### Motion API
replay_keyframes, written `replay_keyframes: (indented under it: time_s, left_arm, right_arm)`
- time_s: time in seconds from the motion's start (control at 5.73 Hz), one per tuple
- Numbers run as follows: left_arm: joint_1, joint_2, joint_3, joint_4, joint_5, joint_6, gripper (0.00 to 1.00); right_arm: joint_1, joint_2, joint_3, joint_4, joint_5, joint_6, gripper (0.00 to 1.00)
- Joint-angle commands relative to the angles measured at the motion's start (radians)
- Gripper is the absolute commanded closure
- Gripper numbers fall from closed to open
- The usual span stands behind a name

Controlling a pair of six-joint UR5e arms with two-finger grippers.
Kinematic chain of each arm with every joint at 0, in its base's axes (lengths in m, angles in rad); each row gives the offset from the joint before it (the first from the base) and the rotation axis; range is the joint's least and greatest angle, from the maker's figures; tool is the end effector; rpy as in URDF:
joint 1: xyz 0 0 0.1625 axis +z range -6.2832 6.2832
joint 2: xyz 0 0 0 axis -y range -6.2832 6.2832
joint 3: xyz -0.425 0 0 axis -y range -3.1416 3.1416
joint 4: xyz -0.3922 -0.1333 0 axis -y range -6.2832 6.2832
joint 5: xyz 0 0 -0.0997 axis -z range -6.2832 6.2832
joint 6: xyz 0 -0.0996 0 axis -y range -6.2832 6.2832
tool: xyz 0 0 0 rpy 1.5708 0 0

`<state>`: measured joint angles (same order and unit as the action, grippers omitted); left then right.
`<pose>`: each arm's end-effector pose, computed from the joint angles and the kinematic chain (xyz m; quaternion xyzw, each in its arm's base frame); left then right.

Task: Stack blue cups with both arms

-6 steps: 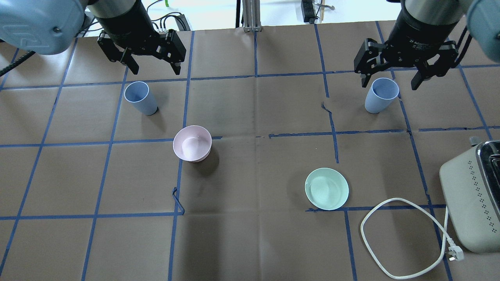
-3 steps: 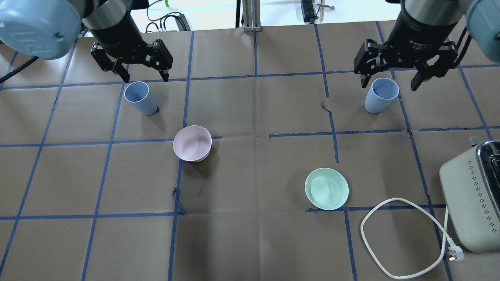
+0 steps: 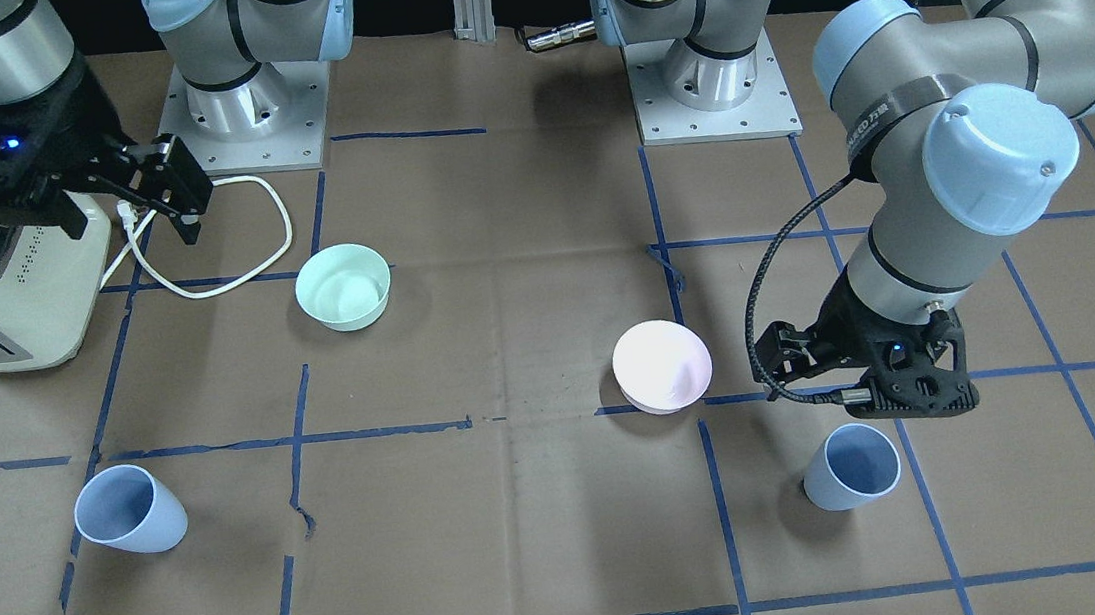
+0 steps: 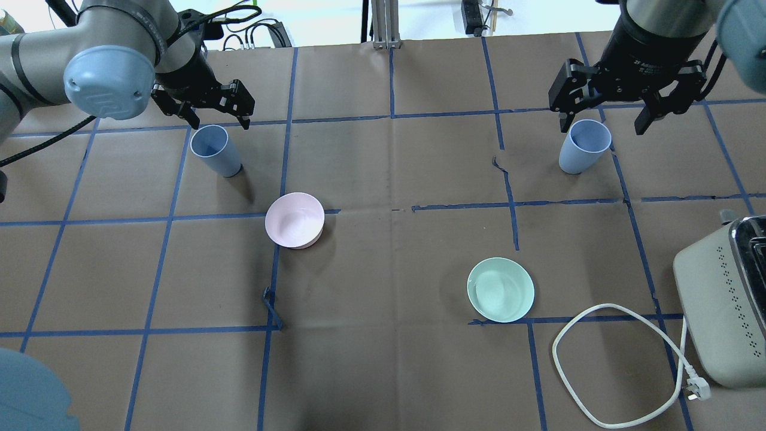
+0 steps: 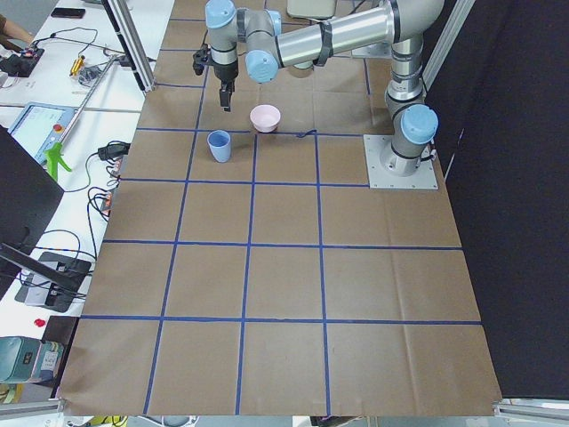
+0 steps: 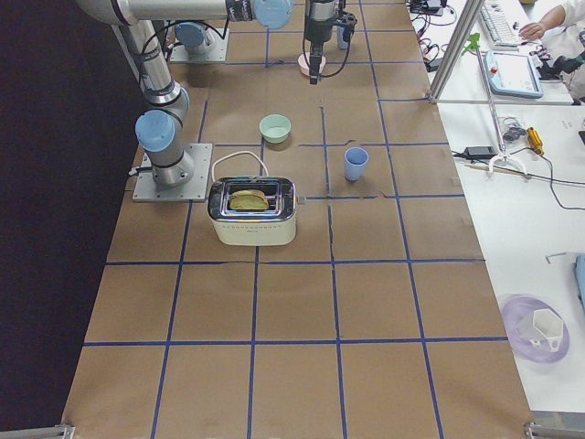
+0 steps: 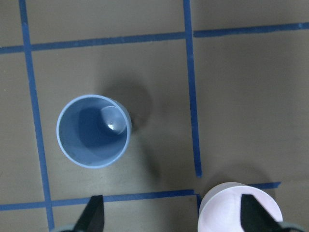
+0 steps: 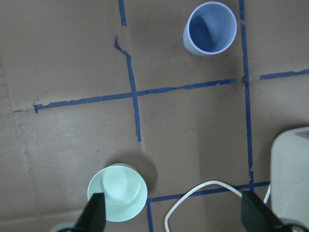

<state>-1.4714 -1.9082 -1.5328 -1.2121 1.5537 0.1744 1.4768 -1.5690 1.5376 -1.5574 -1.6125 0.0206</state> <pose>-0.0727 -0.6312 0.3544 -0.0377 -0.9988 0.0305 0.0044 0.0822 -0.5042 0.5021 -0.0574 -0.9981 0.0082 0.0212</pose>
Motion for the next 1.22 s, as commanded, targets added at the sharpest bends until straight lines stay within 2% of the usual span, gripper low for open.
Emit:
replay_keyframes:
  time_s: [0.0, 0.35, 0.7, 0.87, 1.05]
  left_arm:
    - [0.017, -0.073, -0.003, 0.077, -0.001, 0.017, 0.02]
    - [0.022, -0.127, -0.003, 0.08, 0.009, 0.013, 0.02]
    - [0.031, -0.172, 0.0, 0.091, 0.017, 0.01, 0.02]
    - [0.034, -0.189, -0.001, 0.092, 0.016, 0.011, 0.22]
    - [0.034, -0.189, 0.002, 0.092, 0.016, 0.007, 0.62]
  right_arm:
    - [-0.169, 0.096, -0.02, -0.128, 0.003, -0.194, 0.0]
    - [-0.184, 0.292, -0.083, -0.281, 0.005, -0.252, 0.0]
    - [-0.185, 0.366, -0.053, -0.32, 0.005, -0.314, 0.0]
    - [-0.191, 0.415, -0.021, -0.389, 0.008, -0.314, 0.0]
    - [-0.196, 0.423, 0.017, -0.417, 0.009, -0.314, 0.0]
